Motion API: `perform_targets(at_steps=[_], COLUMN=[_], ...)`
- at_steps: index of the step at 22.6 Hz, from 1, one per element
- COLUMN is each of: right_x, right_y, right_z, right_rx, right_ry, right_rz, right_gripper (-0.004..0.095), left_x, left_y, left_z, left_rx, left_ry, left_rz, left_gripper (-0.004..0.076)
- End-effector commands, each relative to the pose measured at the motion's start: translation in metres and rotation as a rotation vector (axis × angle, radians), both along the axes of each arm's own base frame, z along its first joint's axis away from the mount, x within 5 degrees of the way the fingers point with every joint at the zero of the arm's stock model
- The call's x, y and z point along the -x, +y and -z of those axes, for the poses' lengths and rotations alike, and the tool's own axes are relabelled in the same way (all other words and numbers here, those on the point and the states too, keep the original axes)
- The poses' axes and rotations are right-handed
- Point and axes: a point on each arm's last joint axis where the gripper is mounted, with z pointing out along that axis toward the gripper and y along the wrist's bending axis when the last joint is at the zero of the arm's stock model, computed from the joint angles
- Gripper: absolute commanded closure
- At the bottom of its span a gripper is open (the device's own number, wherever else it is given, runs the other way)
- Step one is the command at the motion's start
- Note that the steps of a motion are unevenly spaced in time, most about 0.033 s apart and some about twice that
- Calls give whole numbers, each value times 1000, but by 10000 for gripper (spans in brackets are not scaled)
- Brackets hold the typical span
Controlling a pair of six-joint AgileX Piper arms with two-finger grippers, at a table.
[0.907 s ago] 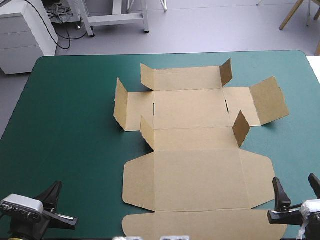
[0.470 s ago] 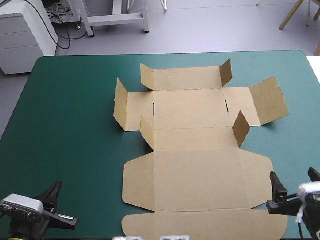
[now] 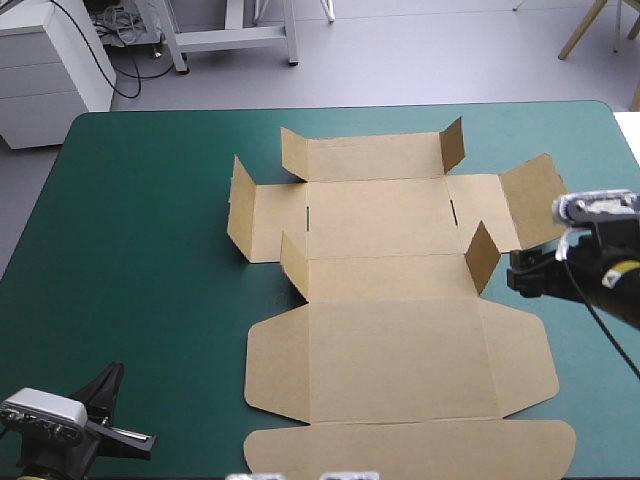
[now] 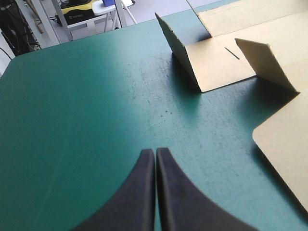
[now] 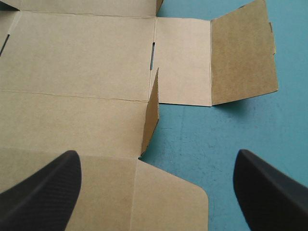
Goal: Fold the box
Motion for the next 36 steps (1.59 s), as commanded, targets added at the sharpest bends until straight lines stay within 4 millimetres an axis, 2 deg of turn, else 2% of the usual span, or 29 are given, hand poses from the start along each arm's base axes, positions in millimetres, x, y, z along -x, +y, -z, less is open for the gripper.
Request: perform_targets(at_steps=[1,6,9,11,14,16,20,25,27,31,36], right_x=[-39,-89,-115,-131,-162,-173,-181,-183,-183,-187,-191], right_y=[3,6,8,10,14,15,19,19,20,20,21], right_z=[-13,0,18,32,67,85,105,109,115,130,125], right_rx=[11,21,26,23,8,4,-22,-28,-24,-26,-10], right_ry=[13,125,222,293,403,459,535,552,590,665,638], right_rz=[-22,-44,-56,-80,-103,-110,-130,-132,-142,-152,-181], right_gripper=[111,111,111,111,111,112,112,133,291,934,912], left_x=[3,3,3,3,3,3,3,3,3,3,3], left_y=[0,0,0,0,0,0,0,0,0,0,0], left_z=[-13,-13,-13,-13,-13,-13,-13,-13,-13,-13,-13], left_rx=[30,30,28,28,26,26,28,28,28,28,28], left_ry=[-105,-105,-105,-105,-105,-105,-105,-105,-105,-105,-105], left_rz=[-8,-8,-8,-8,-8,-8,-8,-8,-8,-8,-8], left_gripper=[734,734,734,734,734,734,734,734,734,734,734])
